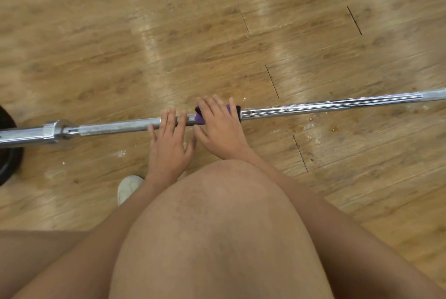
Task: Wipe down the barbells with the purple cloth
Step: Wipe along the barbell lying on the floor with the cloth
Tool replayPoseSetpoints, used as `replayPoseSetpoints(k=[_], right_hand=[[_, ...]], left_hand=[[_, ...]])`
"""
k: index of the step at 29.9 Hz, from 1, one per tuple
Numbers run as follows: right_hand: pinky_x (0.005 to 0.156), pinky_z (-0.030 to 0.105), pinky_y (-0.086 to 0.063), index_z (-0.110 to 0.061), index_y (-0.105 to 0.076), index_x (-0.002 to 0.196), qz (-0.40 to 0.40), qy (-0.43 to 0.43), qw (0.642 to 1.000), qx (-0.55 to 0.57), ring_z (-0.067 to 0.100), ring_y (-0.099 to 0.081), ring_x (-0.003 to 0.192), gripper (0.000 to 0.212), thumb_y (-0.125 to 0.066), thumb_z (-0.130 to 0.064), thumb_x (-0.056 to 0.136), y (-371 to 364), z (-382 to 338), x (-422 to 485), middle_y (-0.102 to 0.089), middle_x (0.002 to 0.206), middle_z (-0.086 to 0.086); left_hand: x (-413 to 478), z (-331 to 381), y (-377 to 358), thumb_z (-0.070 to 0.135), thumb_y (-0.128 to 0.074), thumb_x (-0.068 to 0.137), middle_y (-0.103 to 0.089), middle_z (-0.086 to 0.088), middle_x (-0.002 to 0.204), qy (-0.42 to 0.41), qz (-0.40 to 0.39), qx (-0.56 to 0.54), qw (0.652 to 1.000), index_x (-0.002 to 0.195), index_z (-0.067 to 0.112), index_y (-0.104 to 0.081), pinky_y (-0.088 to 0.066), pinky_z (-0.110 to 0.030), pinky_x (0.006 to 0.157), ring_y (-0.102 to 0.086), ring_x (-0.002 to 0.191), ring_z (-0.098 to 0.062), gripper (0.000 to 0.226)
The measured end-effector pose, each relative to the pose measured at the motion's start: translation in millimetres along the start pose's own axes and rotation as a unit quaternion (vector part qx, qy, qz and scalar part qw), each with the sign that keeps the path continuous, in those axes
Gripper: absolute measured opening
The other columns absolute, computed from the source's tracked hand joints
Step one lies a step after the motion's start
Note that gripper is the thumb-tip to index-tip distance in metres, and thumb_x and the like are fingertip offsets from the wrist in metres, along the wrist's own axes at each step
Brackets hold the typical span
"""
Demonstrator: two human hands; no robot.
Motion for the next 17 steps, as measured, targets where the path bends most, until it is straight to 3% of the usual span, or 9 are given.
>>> replayPoseSetpoints(k=[5, 11, 17], right_hand=[[0.122, 0.055, -0.013, -0.015, -0.044, 0.147, 0.019, -0.015, 0.996, -0.085, 0.027, -0.041, 0.138, 0.057, -0.056, -0.031, 0.093, -22.2, 9.4, -3.6, -0.054, 0.140, 0.000], [0.120, 0.047, -0.018, -0.020, -0.044, 0.148, 0.046, 0.014, 0.993, -0.110, 0.020, -0.045, 0.134, 0.054, -0.058, -0.016, 0.096, -20.3, 29.0, -6.5, -0.054, 0.141, -0.004], [0.120, 0.049, -0.017, -0.019, -0.049, 0.146, 0.086, -0.038, 0.992, -0.079, 0.023, -0.042, 0.139, 0.052, -0.055, -0.007, 0.095, -6.9, 55.4, -17.5, -0.054, 0.144, -0.002]], left_hand=[[12.6, -1.6, 0.0, 0.032, -0.051, 0.104, -0.027, -0.010, 0.164, 0.037, -0.002, -0.043, 0.998, 0.152, 0.024, -0.043, -0.008, -0.071, 0.114, -0.015, 0.154, -0.032, 0.049], [16.4, 7.7, -2.0, 0.042, -0.043, 0.105, -0.026, -0.009, 0.165, 0.063, 0.020, -0.038, 0.997, 0.151, 0.028, -0.044, -0.007, -0.073, 0.113, -0.012, 0.154, -0.031, 0.048], [21.9, 19.2, -0.4, 0.046, -0.039, 0.106, -0.028, -0.007, 0.164, 0.092, 0.024, -0.050, 0.994, 0.148, 0.028, -0.048, 0.000, -0.072, 0.115, -0.010, 0.155, -0.029, 0.046]])
Point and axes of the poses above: each hand's wrist, its own x-axis towards the middle knuckle, its own y-axis out of the back of the hand, z = x × y, the point moved 1 cm from there along x, towards the middle knuckle
